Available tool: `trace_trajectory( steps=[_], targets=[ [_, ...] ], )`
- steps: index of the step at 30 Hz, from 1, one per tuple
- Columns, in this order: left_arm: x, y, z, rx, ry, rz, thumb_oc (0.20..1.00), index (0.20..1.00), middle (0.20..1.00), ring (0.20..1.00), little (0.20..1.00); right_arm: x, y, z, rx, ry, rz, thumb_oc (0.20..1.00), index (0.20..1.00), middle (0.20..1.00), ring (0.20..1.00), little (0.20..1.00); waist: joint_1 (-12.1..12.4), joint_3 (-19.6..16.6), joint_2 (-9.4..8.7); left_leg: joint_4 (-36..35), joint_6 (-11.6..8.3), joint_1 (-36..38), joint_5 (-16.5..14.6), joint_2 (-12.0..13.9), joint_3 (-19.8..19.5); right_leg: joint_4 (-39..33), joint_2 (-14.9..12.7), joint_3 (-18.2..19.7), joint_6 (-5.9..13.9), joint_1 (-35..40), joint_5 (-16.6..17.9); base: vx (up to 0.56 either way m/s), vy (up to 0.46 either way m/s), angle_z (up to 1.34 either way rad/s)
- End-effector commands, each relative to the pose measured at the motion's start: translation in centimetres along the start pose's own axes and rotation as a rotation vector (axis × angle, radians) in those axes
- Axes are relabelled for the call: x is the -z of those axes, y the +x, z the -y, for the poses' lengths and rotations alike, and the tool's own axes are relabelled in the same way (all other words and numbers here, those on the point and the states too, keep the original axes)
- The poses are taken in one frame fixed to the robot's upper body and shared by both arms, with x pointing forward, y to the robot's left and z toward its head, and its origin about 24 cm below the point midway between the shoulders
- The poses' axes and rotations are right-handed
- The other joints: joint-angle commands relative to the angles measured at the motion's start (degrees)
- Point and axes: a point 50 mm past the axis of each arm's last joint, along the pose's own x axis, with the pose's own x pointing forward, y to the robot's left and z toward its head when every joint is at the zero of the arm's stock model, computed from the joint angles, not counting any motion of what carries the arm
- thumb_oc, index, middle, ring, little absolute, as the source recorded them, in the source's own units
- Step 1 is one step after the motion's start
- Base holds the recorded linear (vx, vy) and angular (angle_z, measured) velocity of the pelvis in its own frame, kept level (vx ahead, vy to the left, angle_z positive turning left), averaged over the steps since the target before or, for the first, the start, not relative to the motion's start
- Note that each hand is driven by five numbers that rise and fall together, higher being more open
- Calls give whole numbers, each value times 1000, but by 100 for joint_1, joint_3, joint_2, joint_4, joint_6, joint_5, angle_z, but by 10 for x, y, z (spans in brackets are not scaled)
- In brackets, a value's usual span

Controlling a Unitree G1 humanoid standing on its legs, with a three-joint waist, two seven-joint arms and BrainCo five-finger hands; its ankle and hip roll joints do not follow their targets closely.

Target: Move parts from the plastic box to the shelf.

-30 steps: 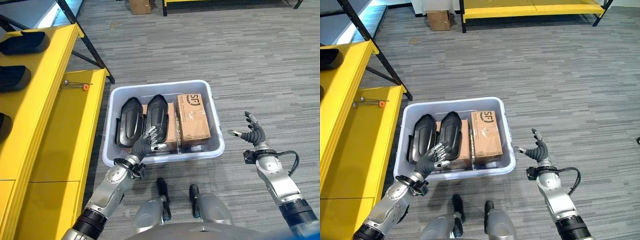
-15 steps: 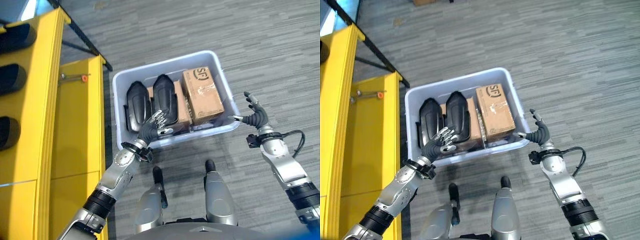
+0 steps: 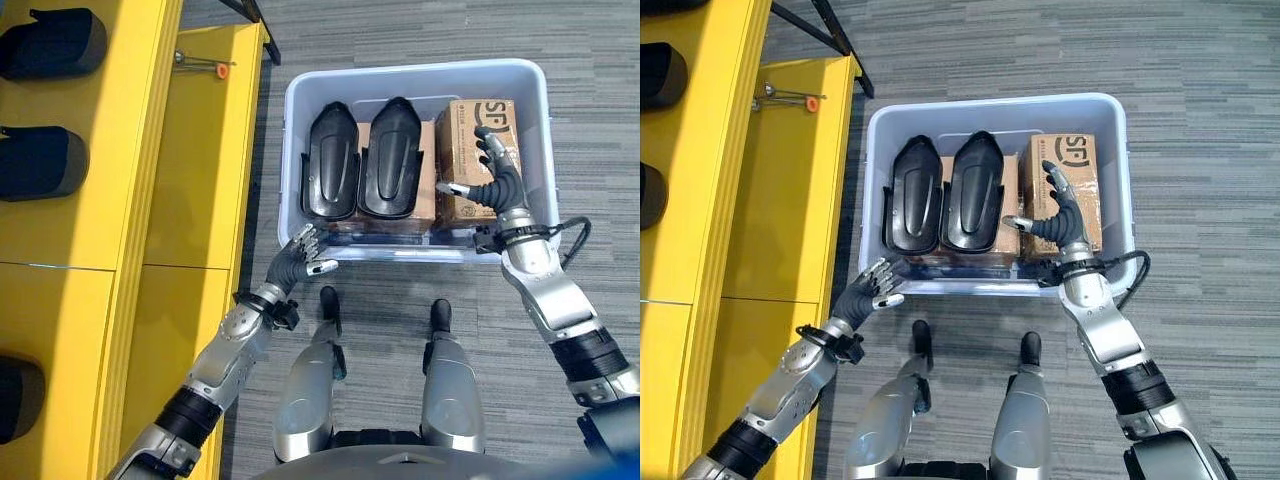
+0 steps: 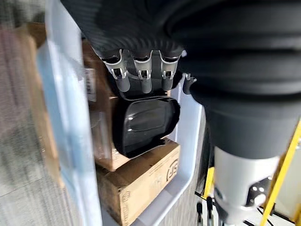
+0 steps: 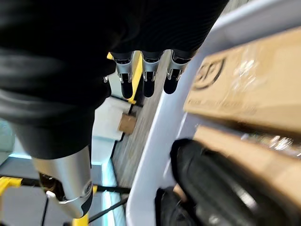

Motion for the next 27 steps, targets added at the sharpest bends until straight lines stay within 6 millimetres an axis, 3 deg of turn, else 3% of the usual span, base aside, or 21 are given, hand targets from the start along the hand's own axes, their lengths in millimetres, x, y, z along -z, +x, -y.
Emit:
trace_trajectory(
  steps=[1, 5, 11, 25, 27],
  targets=[
    [-22, -3, 11, 60, 22, 109, 1000, 1000, 1000, 1000, 1000, -43, 14, 5, 79, 67, 174, 1000, 1000, 1000, 1000, 1000, 13, -9, -207, 981, -32, -64, -1142, 50, 148, -153, 295, -75, -357, -222, 279, -77, 22, 7],
    [-28, 1, 19, 78, 13, 133, 1000, 1000, 1000, 1000, 1000, -62, 31, 6, 119, 100, 188, 1000, 1000, 1000, 1000, 1000, 120, 33, -171, 1226, 20, -541, -1202, -48, 150, 29, 297, -82, -386, -650, 244, -55, 23, 5],
    [-32, 2, 28, 93, -12, 164, 1000, 1000, 1000, 1000, 1000, -60, 43, 8, 237, 144, 136, 1000, 1000, 1000, 1000, 1000, 251, 33, -77, 1468, 75, -1161, -1251, -167, 89, 302, 285, -89, -417, -1234, 165, -40, 30, 7],
    [-35, 3, 47, 60, -96, 235, 1000, 1000, 1000, 1000, 1000, -49, 34, 9, 379, 239, 129, 1000, 1000, 1000, 1000, 1000, 139, 33, 196, 1854, 102, -2399, -1221, -288, 146, 843, 336, 110, -536, -2613, 117, -11, 44, -3],
    [-34, 2, 49, 50, -128, 245, 1000, 1000, 1000, 1000, 1000, -44, 30, 5, 357, 255, 131, 1000, 1000, 1000, 1000, 1000, 100, 33, 245, 1986, 74, -2427, -1399, -297, 141, 1006, 339, 186, -511, -2697, -56, 27, 49, -5]
  ],
)
